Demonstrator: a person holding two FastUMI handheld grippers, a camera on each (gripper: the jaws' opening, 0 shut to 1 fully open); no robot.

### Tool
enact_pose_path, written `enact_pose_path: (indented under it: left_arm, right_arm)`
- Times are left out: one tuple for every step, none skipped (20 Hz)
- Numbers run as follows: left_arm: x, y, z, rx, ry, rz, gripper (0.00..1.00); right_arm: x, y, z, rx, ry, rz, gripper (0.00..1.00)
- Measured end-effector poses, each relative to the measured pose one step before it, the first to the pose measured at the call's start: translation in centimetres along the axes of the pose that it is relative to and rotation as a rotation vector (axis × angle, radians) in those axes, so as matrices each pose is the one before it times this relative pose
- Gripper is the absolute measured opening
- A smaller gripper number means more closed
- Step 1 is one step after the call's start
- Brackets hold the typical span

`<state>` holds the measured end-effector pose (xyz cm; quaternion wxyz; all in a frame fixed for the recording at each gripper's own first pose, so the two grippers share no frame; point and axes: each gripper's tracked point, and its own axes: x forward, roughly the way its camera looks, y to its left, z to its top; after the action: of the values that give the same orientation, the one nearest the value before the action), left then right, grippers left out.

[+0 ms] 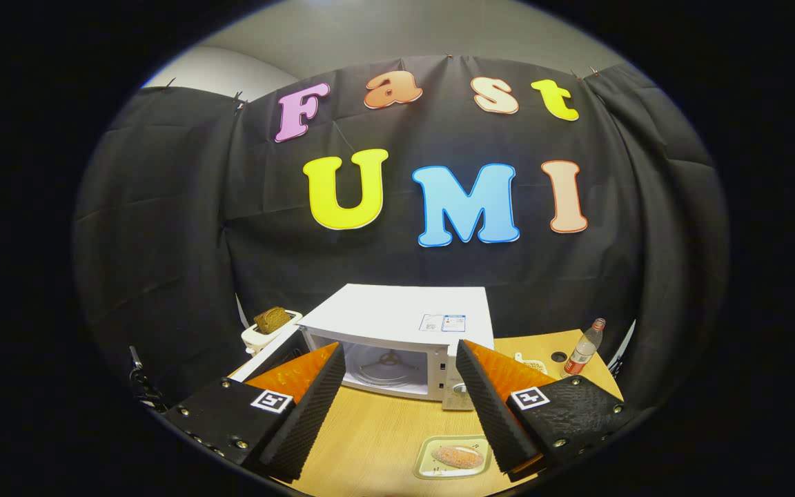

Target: Open the microwave oven with the left hand, put the food in, and close the microwave oven.

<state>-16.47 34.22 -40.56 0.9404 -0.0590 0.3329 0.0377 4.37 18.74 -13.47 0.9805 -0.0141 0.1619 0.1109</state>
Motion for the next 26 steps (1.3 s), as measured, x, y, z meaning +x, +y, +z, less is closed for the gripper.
enact_pose_path:
  left_arm:
    - [-0.068,0.378,0.001,0.00049,-0.00154,-0.00558,0.89]
    - [-0.018,0.378,0.131,-0.00351,0.00166,-0.00379,0.89]
    - [-0.164,0.197,0.033,-0.00581,0.00005,-0.00303,0.87]
    - [-0.252,0.056,-0.006,0.00004,-0.00062,0.0022,0.89]
    - [-0.423,0.055,0.075,0.0053,-0.00709,0.00712,0.87]
    - [-0.477,-0.01,0.016,0.00288,-0.00757,0.01038,0.87]
    - [-0.744,-0.019,-0.031,-0.00805,-0.00125,0.01213,0.87]
    - [-1.0,0.221,0.078,-0.01173,-0.0062,0.01995,0.87]
    - [-1.299,0.158,0.612,-0.01093,-0.01986,0.02453,0.9]
    - [-1.368,-0.048,1.127,-0.00968,-0.03253,0.02061,0.87]
    - [-1.151,-0.093,1.264,-0.00957,-0.03262,0.0223,0.85]
    - [-1.291,-0.608,1.621,-0.0097,-0.0362,0.01243,0.89]
    - [-1.027,-0.748,1.881,-0.00283,-0.03887,0.01141,0.89]
    - [-0.787,-0.943,1.666,0.00139,-0.03513,0.00726,0.83]
    - [-0.702,-1.0,1.801,0.01227,-0.03474,0.00982,0.83]
    - [-0.394,-0.959,1.827,0.02522,-0.04134,0.01124,0.83]
    - [-0.254,-1.119,1.977,0.02008,-0.03687,0.00357,0.83]
    - [-0.07,-1.483,1.846,0.01007,-0.03026,-0.00377,0.83]
    - [-0.065,-1.852,1.512,0.00247,-0.02235,-0.01507,0.86]
    - [0.272,-1.627,1.209,0.00165,-0.02015,-0.01273,0.83]
    - [0.302,-1.825,1.135,0.00115,-0.01645,-0.01847,0.83]
    - [0.532,-1.663,1.0,0.00082,-0.01888,-0.01287,0.83]
    - [0.438,-1.633,1.126,0.00139,-0.01734,-0.01214,0.83]
    - [0.503,-1.684,0.839,-0.00133,-0.02538,-0.01442,0.81]
    - [0.521,-1.493,0.98,0.00195,-0.01653,-0.01162,0.83]
    - [0.398,-1.395,0.49,0.00163,-0.01002,-0.00778,0.83]
  right_arm:
    - [0.092,0.353,-0.04,-0.00104,0.00284,0.00399,0.99]
    - [0.082,0.33,-0.125,-0.00227,0.00153,0.0043,0.99]
    - [-0.018,0.26,0.023,-0.00444,0.00011,0.00236,0.99]
    - [-0.018,0.254,-0.083,-0.00346,0.00079,0.00381,0.99]
    - [0.14,0.165,-0.035,-0.00118,0.00008,0.00576,0.99]
    - [0.063,0.206,-0.057,0.00134,0.00119,0.00561,0.99]
    - [0.128,0.07,-0.026,0.00196,0.00111,0.00567,0.99]
    - [0.037,0.125,-0.091,0.00146,0.00156,0.00645,0.99]
    - [0.144,-0.08,-0.002,0.00174,0.00029,0.00516,0.99]
    - [0.071,-0.201,-0.071,0.00352,-0.00001,0.00347,0.99]
    - [0.094,-0.273,-0.134,0.00352,0.00329,0.00431,0.99]
    - [0.106,-0.33,-0.316,0.00142,0.00408,0.00479,0.99]
    - [0.062,-0.576,-0.141,-0.00195,0.0007,0.00249,0.99]
    - [0.127,-0.7,-0.265,-0.00698,0.00098,0.00113,0.99]
    - [0.128,-0.525,-0.189,-0.01065,0.00378,0.01121,0.99]
    - [0.171,-0.418,-0.343,-0.01226,0.00628,0.0192,0.99]
    - [0.029,-0.454,-0.128,-0.01246,0.00014,0.01978,0.99]
    - [-0.099,-0.584,-0.106,-0.01139,-0.00238,0.01812,0.99]
    - [-0.115,-0.554,-0.197,-0.01064,0.00128,0.01651,0.99]
    - [0.078,-0.546,-0.628,-0.01252,0.0098,0.01308,0.99]
    - [0.059,-0.71,-0.717,-0.01239,0.01574,0.00718,0.99]
    - [0.125,-0.802,-1.149,-0.01015,0.02747,0.00456,0.99]
    - [0.064,-0.638,-1.227,-0.00596,0.0332,0.00623,0.99]
    - [0.082,-0.509,-1.072,-0.00374,0.02646,0.00682,0.99]
    - [0.041,-0.443,-0.93,-0.00582,0.02314,0.00879,0.99]
    - [0.3,-0.32,-1.012,-0.00804,0.02143,0.01324,0.99]
